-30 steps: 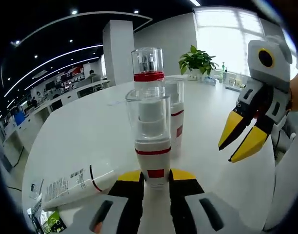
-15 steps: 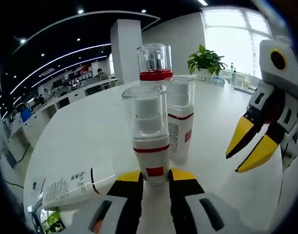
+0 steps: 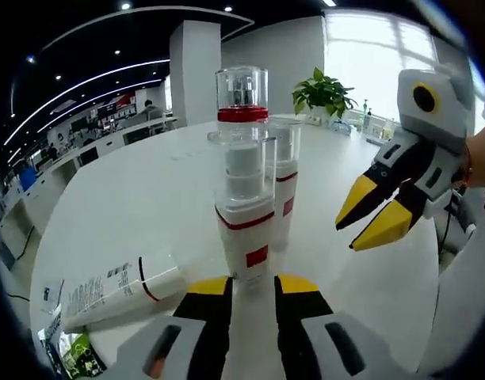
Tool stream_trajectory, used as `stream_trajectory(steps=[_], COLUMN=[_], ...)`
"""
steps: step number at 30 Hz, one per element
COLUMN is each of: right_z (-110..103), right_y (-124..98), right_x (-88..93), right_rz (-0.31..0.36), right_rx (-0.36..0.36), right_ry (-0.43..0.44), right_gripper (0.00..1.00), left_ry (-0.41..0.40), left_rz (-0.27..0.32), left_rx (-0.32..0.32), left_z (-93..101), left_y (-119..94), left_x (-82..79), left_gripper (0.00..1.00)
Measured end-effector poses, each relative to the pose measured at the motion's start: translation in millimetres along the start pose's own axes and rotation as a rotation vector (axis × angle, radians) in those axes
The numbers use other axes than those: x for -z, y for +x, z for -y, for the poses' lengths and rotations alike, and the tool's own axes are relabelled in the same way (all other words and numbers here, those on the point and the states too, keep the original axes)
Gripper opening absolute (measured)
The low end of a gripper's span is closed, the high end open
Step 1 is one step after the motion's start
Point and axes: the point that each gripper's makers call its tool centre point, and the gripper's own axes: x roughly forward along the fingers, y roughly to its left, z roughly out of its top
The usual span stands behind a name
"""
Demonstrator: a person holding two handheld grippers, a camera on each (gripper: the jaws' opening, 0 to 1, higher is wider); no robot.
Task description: Arrange the skincare products in the storage area until every visible bottle or jar stands upright without overlapping.
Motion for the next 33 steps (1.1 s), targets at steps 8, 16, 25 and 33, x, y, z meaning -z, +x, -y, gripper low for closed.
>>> stream_trajectory(steps=[8,16,25,33], right_z=[6,14,30,44], right_y=[0,1,2,5], right_x=[1.6,1.8,1.3,-3.5], right_rz=[-0.019,-0.03,-0.03,-0.023], right_rx=[0.014,0.043,0.107,0.15], right_ry=[0.005,0.012,0.031,0.044], right_gripper=[0.11,0.12,0.16,0.16], left_ry=[0.037,0.057,0.076,0.079], left_rz=[-0.004,-0.006,-0.006,-0.008], left_rx=[-0.003,-0.01,-0.017,-0.023], left_z=[-0.7,-4.0,-6.7,-6.7], left_y=[-1,0,5,11], left_x=[-0.8,-1.3,-3.9,-6.9], left_gripper=[0.17,0.15,0.15,0.15])
